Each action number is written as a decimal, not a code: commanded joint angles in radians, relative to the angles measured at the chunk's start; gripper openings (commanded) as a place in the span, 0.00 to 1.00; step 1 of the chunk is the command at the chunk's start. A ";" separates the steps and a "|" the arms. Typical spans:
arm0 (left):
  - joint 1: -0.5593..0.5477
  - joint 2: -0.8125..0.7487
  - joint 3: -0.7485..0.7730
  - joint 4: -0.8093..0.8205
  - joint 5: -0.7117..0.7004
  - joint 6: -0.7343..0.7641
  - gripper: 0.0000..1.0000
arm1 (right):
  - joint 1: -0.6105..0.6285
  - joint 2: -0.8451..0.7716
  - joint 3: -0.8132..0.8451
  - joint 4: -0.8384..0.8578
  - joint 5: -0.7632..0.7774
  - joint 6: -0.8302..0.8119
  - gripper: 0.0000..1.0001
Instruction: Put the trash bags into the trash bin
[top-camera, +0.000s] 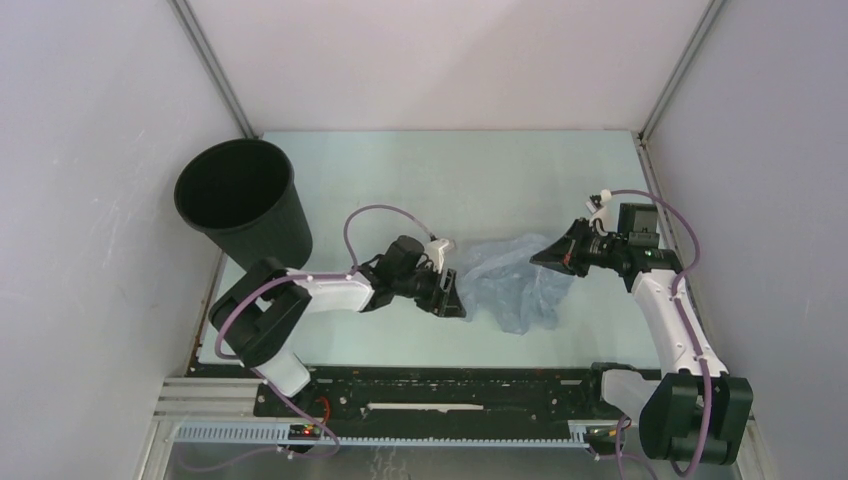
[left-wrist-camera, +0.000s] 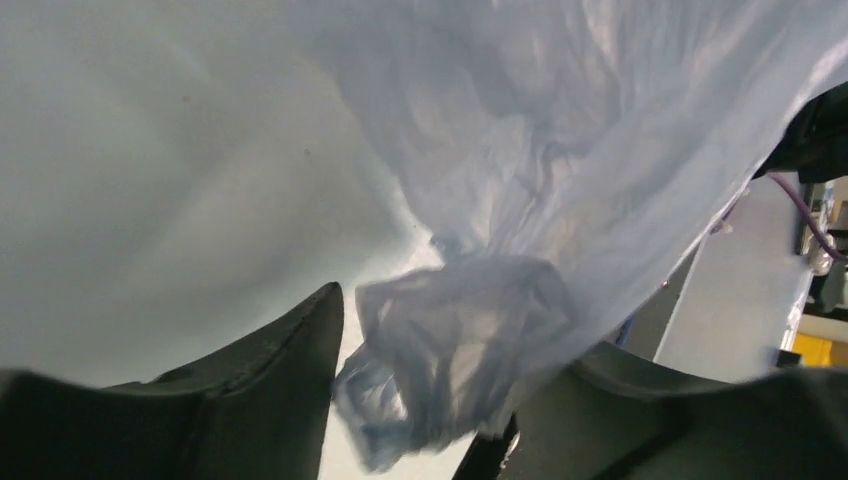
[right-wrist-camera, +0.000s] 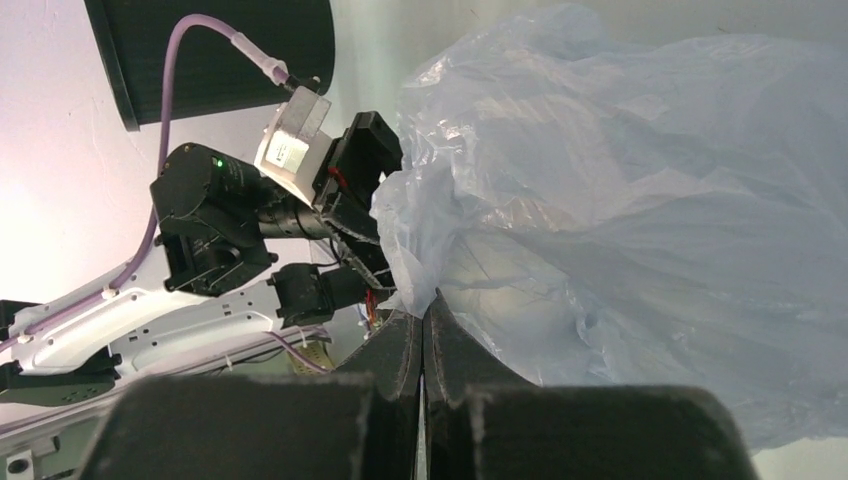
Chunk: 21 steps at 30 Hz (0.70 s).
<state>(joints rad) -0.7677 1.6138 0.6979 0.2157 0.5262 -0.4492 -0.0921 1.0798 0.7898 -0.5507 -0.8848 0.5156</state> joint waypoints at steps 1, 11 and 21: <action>-0.002 -0.046 -0.029 0.020 -0.067 -0.047 0.54 | -0.006 -0.006 0.012 0.017 0.009 -0.016 0.00; 0.066 -0.281 -0.016 -0.277 -0.214 -0.165 0.00 | 0.189 0.077 0.156 -0.168 0.293 -0.157 0.48; 0.199 -0.288 0.030 -0.445 -0.114 -0.288 0.00 | 0.189 -0.056 0.159 -0.321 0.375 -0.224 0.81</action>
<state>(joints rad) -0.5972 1.3239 0.6716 -0.1574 0.3672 -0.6605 0.0994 1.1137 0.9234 -0.7830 -0.5667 0.3408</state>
